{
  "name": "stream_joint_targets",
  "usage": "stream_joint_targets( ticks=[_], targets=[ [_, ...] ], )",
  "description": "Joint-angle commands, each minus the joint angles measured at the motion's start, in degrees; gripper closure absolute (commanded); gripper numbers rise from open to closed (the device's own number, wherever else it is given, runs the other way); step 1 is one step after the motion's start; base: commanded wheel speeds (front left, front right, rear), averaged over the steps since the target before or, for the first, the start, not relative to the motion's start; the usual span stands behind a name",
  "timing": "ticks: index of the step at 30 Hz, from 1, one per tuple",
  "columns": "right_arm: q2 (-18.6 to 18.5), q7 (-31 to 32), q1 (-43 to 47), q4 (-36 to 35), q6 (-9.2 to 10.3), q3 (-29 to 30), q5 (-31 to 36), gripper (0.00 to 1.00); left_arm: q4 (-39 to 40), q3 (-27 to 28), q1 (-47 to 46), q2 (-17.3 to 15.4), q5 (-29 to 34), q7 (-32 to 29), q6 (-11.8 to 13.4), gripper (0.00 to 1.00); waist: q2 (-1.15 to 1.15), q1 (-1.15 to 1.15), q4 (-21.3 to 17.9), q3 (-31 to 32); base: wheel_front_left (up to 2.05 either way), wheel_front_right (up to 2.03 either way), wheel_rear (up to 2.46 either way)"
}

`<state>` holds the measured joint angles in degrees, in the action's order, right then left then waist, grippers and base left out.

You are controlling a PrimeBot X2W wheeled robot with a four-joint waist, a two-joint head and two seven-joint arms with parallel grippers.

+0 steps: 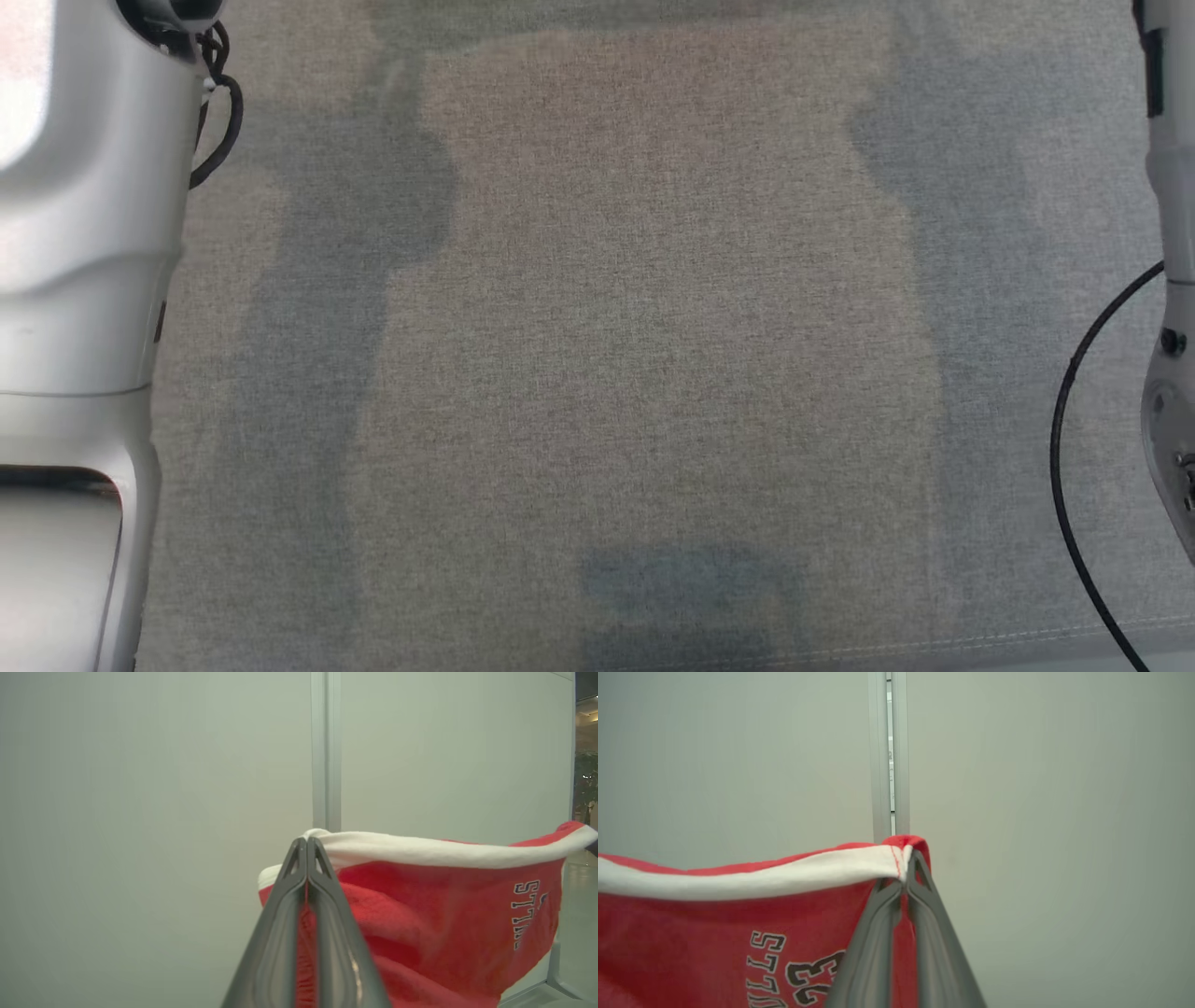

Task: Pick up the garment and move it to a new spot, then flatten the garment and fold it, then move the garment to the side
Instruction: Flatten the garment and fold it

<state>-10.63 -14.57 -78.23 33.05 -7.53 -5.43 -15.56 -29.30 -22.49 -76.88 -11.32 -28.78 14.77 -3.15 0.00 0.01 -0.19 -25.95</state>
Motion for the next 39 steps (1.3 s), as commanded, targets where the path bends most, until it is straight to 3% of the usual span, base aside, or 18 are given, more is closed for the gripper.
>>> stream_joint_targets(
  ticks=[1, 5, 8, 14, 28, 33, 39],
  targets=[
    [0.2, -0.4, -0.4, 1.5, 0.08, -0.7, 0.2, 1.00, -1.2, 0.5, -0.4, 0.7, 0.5, 0.3, -0.8, 1.00, 0.00, -0.01, -0.3, -1.5, 0.00, 0.00, 0.00],
    [1.2, -0.7, 3.6, 6.7, 0.08, -3.1, -1.4, 1.00, -10.0, 2.1, 4.5, 3.4, -0.4, 0.3, -2.8, 1.00, 0.00, -0.01, -0.3, -2.6, 0.00, 0.00, 0.00],
    [1.2, -0.8, 8.8, 6.8, 0.08, -4.0, -2.8, 1.00, -14.5, 3.1, 8.4, 4.9, -2.2, 0.3, -3.5, 1.00, 0.00, -0.01, -0.2, -2.8, 0.00, 0.00, 0.00],
    [1.5, -0.8, 22.2, 4.6, 0.08, -5.1, -6.2, 1.00, -15.6, 6.2, 18.9, 6.5, -4.1, 0.3, -4.0, 1.00, 0.00, -0.01, 0.1, -2.0, 0.00, 0.00, 0.00],
    [2.3, -0.8, 61.1, -13.3, 0.11, -3.4, -11.1, 1.00, 0.7, 11.8, 51.6, 7.3, 0.3, 0.3, -3.3, 1.00, 0.00, -0.01, 0.1, 7.8, 0.00, 0.00, 0.00],
    [3.6, -0.8, 73.2, -21.1, 0.12, -1.9, -9.8, 1.00, 9.9, 11.0, 63.3, 5.6, 1.9, -1.5, -0.5, 1.00, 0.00, -0.01, -0.3, 12.2, 0.00, 0.00, 0.00],
    [5.1, 1.4, 85.0, -28.9, 0.15, -0.5, -7.9, 1.00, 24.5, 10.6, 77.0, 3.3, 2.7, -8.5, 5.0, 1.00, 0.00, -0.01, -0.7, 16.0, 0.00, 0.00, 0.00]
  ],
)
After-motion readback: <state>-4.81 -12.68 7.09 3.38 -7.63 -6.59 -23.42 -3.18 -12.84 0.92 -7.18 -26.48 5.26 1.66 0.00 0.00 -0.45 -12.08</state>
